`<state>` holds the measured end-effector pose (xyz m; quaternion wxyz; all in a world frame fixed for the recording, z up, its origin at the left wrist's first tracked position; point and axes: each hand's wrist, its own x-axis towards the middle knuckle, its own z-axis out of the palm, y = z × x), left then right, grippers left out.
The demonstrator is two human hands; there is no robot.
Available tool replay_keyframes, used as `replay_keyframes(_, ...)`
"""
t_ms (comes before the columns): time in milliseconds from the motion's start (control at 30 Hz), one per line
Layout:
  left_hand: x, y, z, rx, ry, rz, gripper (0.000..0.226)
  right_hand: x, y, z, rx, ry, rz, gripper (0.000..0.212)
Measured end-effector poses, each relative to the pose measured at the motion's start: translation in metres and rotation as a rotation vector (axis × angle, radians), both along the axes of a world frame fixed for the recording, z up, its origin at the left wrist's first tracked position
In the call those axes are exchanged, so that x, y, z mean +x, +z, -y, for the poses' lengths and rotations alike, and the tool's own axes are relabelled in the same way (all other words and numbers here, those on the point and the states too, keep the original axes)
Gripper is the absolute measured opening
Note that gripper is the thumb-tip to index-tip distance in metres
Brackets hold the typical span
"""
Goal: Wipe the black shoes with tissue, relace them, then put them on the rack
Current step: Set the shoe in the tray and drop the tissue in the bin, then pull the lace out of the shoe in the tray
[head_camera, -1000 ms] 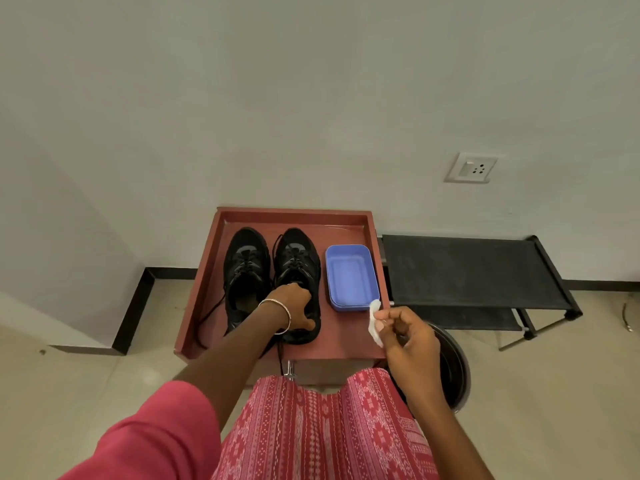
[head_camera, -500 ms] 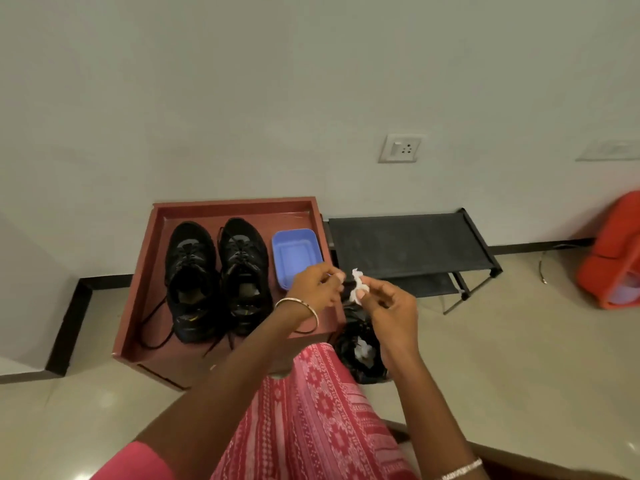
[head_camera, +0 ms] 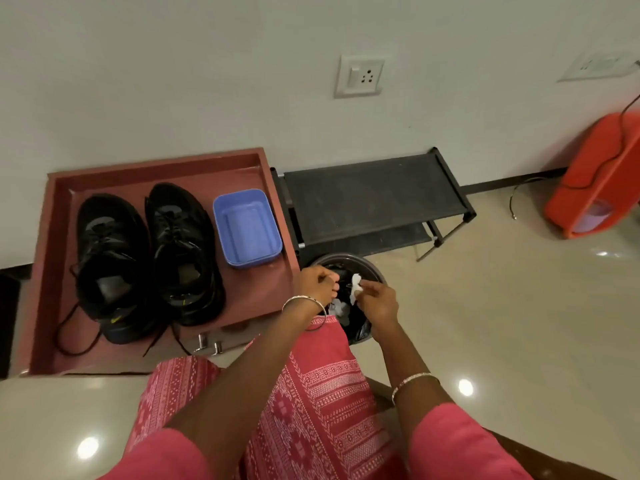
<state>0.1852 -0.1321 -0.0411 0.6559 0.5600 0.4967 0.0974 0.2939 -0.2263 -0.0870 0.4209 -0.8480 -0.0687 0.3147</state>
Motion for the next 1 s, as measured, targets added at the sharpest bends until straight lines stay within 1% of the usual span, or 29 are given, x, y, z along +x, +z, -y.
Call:
replay_keyframes(67,0.002,-0.008,-0.005,-0.006,0.029,0.010,0.022,0.006,-0.014,-0.004,-0.038,0.001,-0.058,0.038)
replay_keyframes(167,0.001,-0.010,-0.008,0.001,0.087,0.029,0.030,0.019,-0.025,-0.008,-0.065,-0.132,-0.033,0.023)
replay_keyframes(233,-0.003,-0.008,-0.010,0.016,0.118,0.039,0.028,0.030,-0.032,-0.006,-0.035,-0.150,0.000,0.026)
replay_keyframes(267,-0.006,-0.007,-0.010,0.021,0.131,0.046,0.027,0.033,-0.032,-0.006,0.002,-0.159,-0.004,0.026)
replay_keyframes(367,-0.017,0.005,-0.011,0.024,0.167,0.069,0.024,0.025,0.004,-0.009,0.153,-0.212,-0.067,0.027)
replay_keyframes(433,-0.027,0.017,-0.011,0.028,0.214,0.087,0.024,0.012,0.026,-0.013,0.243,-0.203,-0.062,0.027)
replay_keyframes(567,-0.062,0.041,-0.015,0.059,0.316,0.110,0.023,-0.033,0.064,-0.023,0.378,-0.094,-0.064,0.023)
replay_keyframes(700,-0.109,0.060,-0.023,0.133,0.462,0.126,0.020,-0.085,0.085,-0.039,0.429,0.092,-0.075,0.029)
replay_keyframes(800,-0.145,0.058,-0.030,0.253,0.560,0.022,0.020,-0.122,0.095,-0.049,0.427,0.188,-0.067,0.031)
replay_keyframes(933,-0.182,0.064,-0.041,0.395,0.688,-0.174,0.011,-0.162,0.096,-0.066,0.398,0.329,-0.046,0.031)
replay_keyframes(1000,-0.193,0.068,-0.051,0.461,0.719,-0.244,0.014,-0.176,0.090,-0.079,0.360,0.382,-0.003,0.030)
